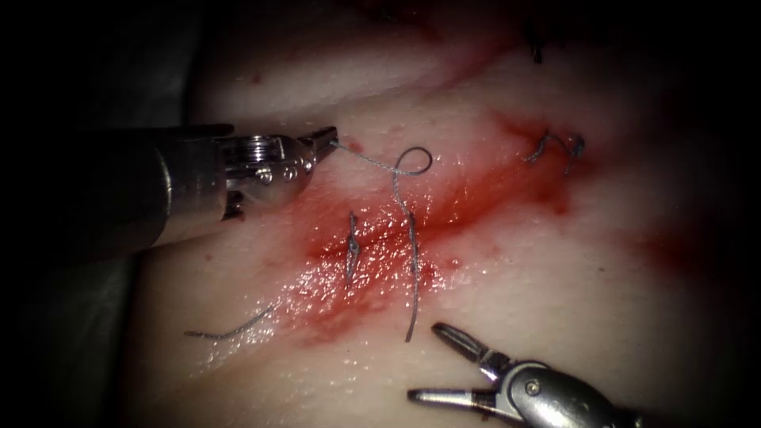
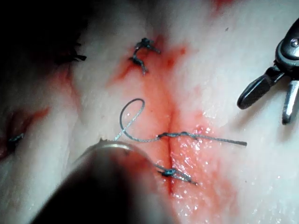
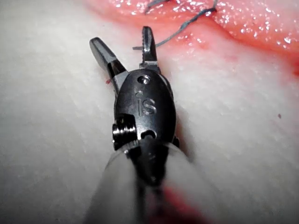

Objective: Wound Closure

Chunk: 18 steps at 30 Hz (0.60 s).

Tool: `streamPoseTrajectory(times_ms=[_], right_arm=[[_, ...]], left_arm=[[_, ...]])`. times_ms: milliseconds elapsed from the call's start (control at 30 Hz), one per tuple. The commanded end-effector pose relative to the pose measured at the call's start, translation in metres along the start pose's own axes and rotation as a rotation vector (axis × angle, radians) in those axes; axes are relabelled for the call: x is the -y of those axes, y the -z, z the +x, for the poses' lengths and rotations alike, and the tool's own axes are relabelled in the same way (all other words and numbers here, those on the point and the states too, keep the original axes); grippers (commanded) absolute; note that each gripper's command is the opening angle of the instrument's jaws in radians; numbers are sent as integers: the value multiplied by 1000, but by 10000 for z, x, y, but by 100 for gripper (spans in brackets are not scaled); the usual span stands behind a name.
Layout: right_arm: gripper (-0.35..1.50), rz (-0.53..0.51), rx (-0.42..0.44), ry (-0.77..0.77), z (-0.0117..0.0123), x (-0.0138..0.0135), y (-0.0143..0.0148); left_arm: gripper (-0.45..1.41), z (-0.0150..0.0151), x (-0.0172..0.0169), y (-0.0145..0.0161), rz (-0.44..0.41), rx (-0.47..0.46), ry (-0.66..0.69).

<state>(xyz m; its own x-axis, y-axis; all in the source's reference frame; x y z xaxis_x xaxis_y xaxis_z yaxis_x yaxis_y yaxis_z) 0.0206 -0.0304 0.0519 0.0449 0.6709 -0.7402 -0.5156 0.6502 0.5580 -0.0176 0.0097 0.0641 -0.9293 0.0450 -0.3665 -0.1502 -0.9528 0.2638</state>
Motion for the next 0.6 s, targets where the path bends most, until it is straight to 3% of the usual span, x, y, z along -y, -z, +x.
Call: streamPoseTrajectory(times_ms=[33,67,100,367,400,600], right_arm=[[56,8,-1,-25,2,-6,-14],[21,13,1,-40,6,-15,-21],[6,22,5,-53,6,-22,-28],[-21,50,41,-82,-6,-73,-93],[-31,55,44,-95,-8,-79,-101],[-35,92,-54,-193,4,-103,-127]], left_arm=[[-45,4,-6,-4,-3,-8,0],[-45,7,-12,2,-4,-14,-2],[-45,9,-16,5,-5,-17,-2],[-45,15,-32,22,-10,-42,-7],[-45,15,-33,23,-11,-46,-8],[-45,12,-56,18,-26,-34,-31]])
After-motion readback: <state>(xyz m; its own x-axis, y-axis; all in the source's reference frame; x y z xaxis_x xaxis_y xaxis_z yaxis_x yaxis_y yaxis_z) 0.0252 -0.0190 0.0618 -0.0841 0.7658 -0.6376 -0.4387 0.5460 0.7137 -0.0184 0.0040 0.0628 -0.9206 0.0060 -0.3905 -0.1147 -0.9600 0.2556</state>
